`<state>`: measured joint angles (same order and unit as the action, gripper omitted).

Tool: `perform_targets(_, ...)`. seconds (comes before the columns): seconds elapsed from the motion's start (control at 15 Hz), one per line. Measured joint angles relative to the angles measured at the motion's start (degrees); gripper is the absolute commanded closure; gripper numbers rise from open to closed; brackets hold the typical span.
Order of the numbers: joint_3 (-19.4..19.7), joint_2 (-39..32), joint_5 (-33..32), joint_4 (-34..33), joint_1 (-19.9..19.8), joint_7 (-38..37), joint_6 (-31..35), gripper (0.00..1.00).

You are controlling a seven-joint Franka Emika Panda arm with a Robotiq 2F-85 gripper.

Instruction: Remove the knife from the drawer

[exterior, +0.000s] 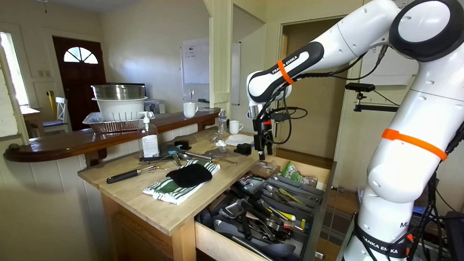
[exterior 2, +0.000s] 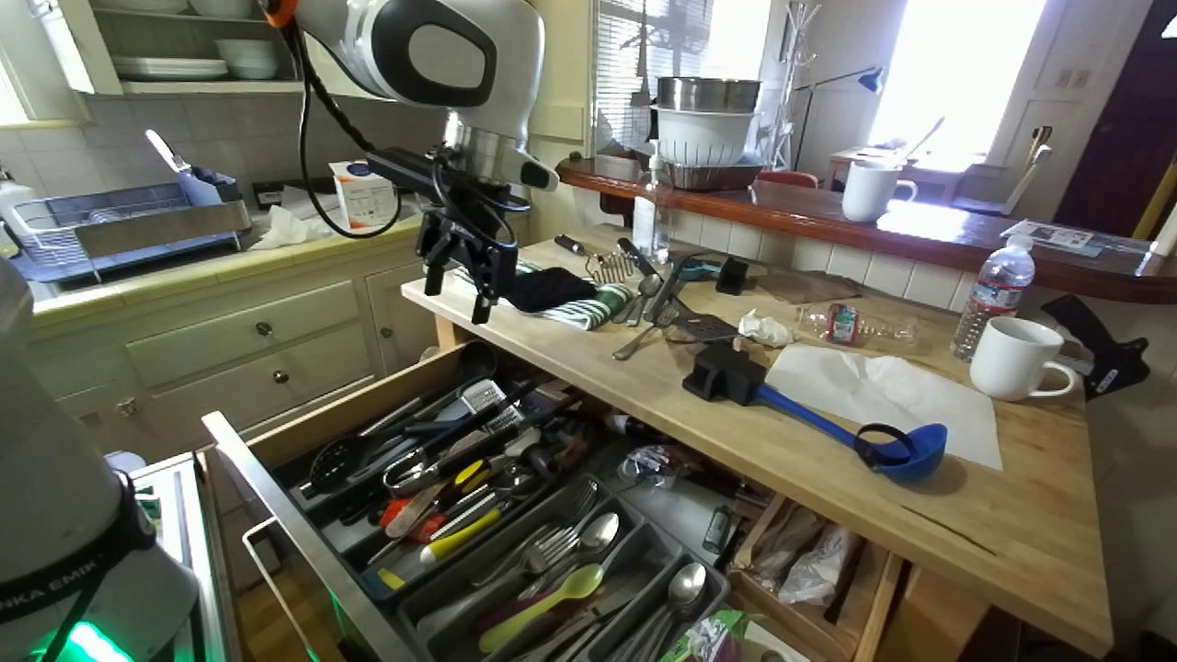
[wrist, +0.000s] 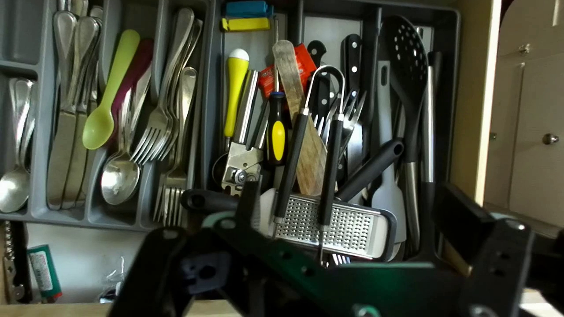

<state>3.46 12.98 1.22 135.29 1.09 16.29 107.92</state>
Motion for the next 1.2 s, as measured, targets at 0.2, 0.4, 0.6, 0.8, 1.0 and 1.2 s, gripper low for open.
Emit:
perform_targets(0.2,2.34,-1.96,0.45,0.88,-1.71,2.29,4.94,0.00)
perform_targets(0.4,6.40,-4.98,2.44,3.63,-4.65,7.38,12.33,0.00)
perform_targets(0.6,9.85,-9.73,2.64,5.71,-8.15,13.47,20.44,0.00)
perform_targets(0.8,11.65,-16.47,2.02,5.96,-11.70,16.08,26.24,0.00)
perform_targets(1.0,11.22,-18.30,2.00,5.58,-12.77,16.46,26.99,0.00)
perform_targets(1.2,10.44,-17.07,2.01,5.59,-12.68,16.34,26.94,0.00)
